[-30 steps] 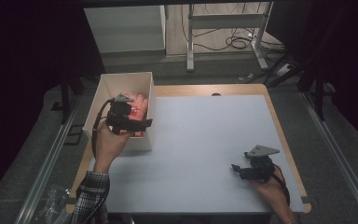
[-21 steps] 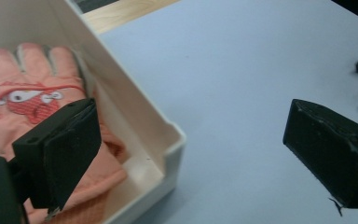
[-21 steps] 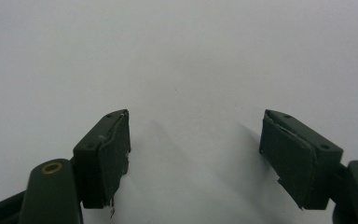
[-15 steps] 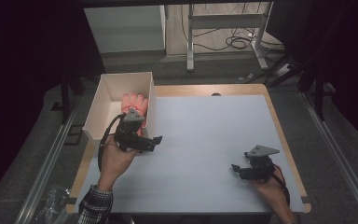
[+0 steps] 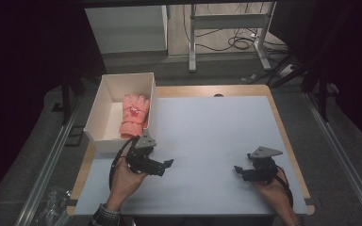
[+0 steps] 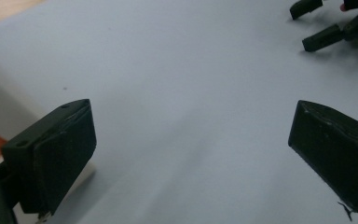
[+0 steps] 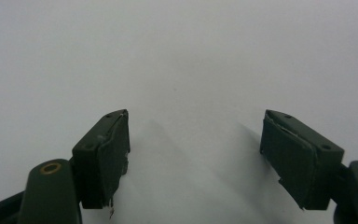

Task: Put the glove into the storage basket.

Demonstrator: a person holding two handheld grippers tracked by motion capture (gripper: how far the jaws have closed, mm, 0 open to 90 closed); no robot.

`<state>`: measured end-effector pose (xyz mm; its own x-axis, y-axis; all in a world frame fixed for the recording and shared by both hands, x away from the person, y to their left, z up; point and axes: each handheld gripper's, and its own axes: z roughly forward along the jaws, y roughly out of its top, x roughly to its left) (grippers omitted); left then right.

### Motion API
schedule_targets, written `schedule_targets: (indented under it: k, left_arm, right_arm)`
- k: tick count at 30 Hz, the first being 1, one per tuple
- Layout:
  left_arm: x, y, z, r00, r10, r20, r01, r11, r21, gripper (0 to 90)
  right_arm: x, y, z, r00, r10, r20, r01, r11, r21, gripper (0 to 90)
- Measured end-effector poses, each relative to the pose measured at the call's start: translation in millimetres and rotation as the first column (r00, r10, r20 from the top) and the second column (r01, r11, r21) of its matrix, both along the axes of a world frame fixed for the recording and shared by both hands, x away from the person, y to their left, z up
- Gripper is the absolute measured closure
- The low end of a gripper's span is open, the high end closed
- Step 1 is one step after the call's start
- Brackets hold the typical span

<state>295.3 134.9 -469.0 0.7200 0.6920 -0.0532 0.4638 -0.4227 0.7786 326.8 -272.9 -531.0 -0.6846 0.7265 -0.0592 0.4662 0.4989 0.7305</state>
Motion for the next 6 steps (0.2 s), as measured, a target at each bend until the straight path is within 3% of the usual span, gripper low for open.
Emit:
schedule_targets:
  k: [3,6]
  left_arm:
    - [0.4,-3.9,-14.2,0.9999,-0.003,-0.011,0.003,1.0000,0.005,0.4]
    - [0.2,-5.6,-19.6,0.9999,-0.005,-0.012,0.005,0.9999,0.010,0.1]
  right_arm:
    - [0.0,-0.1,-0.2,1.0000,0.000,-0.001,0.000,1.000,0.001,24.4]
    - [0.2,-0.3,-0.1,1.0000,0.000,-0.004,0.000,1.000,0.004,24.4]
